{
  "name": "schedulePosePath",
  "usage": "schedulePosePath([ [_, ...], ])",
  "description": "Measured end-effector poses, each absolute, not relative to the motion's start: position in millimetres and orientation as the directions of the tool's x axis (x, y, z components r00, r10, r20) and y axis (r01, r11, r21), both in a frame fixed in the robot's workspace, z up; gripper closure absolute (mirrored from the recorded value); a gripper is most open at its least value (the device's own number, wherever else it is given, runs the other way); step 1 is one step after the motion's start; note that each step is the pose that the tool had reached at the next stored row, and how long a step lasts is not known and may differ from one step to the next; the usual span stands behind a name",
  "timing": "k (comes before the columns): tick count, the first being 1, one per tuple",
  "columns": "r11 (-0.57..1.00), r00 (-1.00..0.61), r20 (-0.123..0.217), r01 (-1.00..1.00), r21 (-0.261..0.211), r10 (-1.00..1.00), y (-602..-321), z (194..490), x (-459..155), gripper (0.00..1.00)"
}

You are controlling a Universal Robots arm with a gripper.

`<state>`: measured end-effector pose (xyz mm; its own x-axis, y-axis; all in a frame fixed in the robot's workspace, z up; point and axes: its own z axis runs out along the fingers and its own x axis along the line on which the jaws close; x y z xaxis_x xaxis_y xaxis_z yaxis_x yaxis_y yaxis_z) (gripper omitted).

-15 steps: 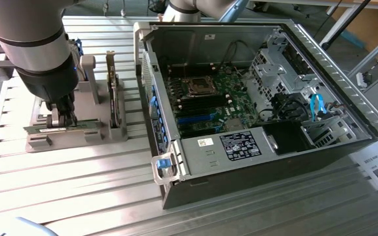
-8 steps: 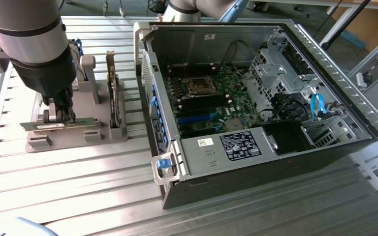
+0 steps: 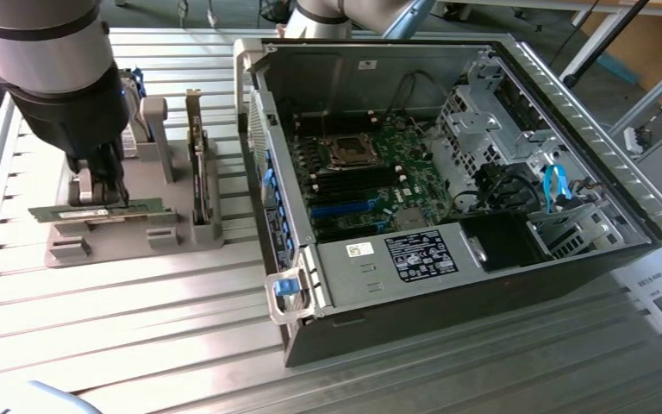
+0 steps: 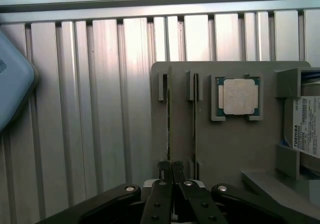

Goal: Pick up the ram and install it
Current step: 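Pick up the ram and move it above insertion slot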

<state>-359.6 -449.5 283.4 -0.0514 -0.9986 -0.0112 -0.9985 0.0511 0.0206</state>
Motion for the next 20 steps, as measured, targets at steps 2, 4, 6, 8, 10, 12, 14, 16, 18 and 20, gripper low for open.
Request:
schedulePosePath([
  [2, 0.051, -0.051, -0.011, -0.998, 0.021, -0.999, -449.5, 287.0, -359.6, 0.89],
  [4, 0.051, -0.051, -0.011, -0.998, 0.021, -0.999, -449.5, 290.4, -359.6, 0.89],
  [6, 0.051, -0.051, -0.011, -0.998, 0.021, -0.999, -449.5, 294.4, -359.6, 0.89],
  [8, 0.051, -0.051, -0.011, -0.998, 0.021, -0.999, -449.5, 298.4, -359.6, 0.89],
  [10, 0.051, -0.051, -0.011, -0.998, 0.021, -0.999, -449.5, 302.8, -359.6, 0.89],
  [12, 0.051, -0.051, -0.011, -0.998, 0.021, -0.999, -449.5, 307.1, -359.6, 0.89],
  [14, 0.051, -0.051, -0.011, -0.998, 0.021, -0.999, -449.5, 310.8, -359.6, 0.89],
  [16, 0.051, -0.051, -0.011, -0.998, 0.021, -0.999, -449.5, 314.8, -359.6, 0.89],
  [18, 0.051, -0.051, -0.011, -0.998, 0.021, -0.999, -449.5, 318.9, -359.5, 0.89],
  [20, 0.051, -0.051, -0.011, -0.998, 0.021, -0.999, -449.5, 322.8, -359.5, 0.89],
])
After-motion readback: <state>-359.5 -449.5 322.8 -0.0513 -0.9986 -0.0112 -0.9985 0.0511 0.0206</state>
